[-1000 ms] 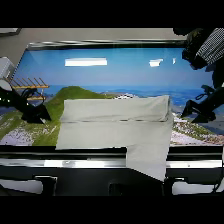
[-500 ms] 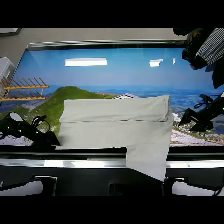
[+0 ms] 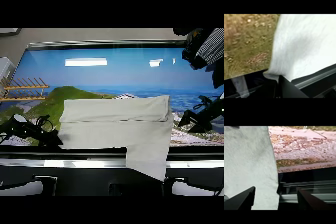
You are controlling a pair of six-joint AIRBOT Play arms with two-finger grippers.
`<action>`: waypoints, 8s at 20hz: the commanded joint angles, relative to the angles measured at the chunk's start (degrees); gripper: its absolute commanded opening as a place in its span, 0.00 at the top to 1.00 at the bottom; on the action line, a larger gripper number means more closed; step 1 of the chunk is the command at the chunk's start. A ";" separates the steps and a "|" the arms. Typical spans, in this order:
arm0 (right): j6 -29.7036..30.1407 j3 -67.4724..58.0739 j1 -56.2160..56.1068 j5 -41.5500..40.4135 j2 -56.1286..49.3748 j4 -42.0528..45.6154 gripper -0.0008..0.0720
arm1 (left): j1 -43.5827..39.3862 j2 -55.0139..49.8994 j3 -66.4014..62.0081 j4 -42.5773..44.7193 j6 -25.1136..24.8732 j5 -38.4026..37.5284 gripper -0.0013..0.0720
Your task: Fold the clothes and pants, and hang the long-sleeved shirts on hangers.
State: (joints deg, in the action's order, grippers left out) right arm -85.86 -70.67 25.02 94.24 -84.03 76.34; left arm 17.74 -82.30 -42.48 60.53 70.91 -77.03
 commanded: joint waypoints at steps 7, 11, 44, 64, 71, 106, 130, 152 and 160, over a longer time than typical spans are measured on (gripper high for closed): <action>9.75 31.15 0.02 -9.14 4.50 -6.86 0.19 | -0.20 5.18 0.02 -0.85 -0.87 -0.52 0.95; 12.24 34.38 0.02 -12.72 4.50 -7.34 0.25 | -0.20 5.29 0.02 -1.75 -0.87 -0.48 0.95; 3.48 -15.63 -9.27 -34.88 -20.74 -26.60 0.92 | -4.96 -23.21 -42.21 -11.50 9.27 2.08 0.95; 8.09 -23.47 0.61 -22.29 -21.16 -28.26 0.02 | -0.13 -16.46 -48.28 -11.45 8.44 -10.14 0.02; 11.89 -23.50 12.57 -11.06 -30.69 -29.92 0.01 | -2.43 -5.86 -49.59 -11.47 9.29 -8.24 0.02; -4.04 -26.49 -15.85 -7.87 -7.30 -13.09 0.92 | -42.53 -22.47 -49.55 -17.53 9.86 23.63 0.95; -9.46 -24.72 -33.55 -6.38 9.55 -8.17 0.92 | -64.30 -35.08 -49.57 -34.56 29.11 50.18 0.96; -13.18 -24.24 -58.18 -43.65 -24.92 -34.56 0.52 | -18.56 14.19 -49.57 21.81 24.59 14.91 0.95; -6.29 -25.42 -44.52 -27.65 -16.26 -31.89 0.03 | -18.88 14.08 -45.94 21.88 23.32 14.67 0.95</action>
State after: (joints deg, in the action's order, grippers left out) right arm -93.41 -95.88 -26.06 59.22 -104.36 39.33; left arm -1.23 -68.42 -89.49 82.28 94.89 -62.19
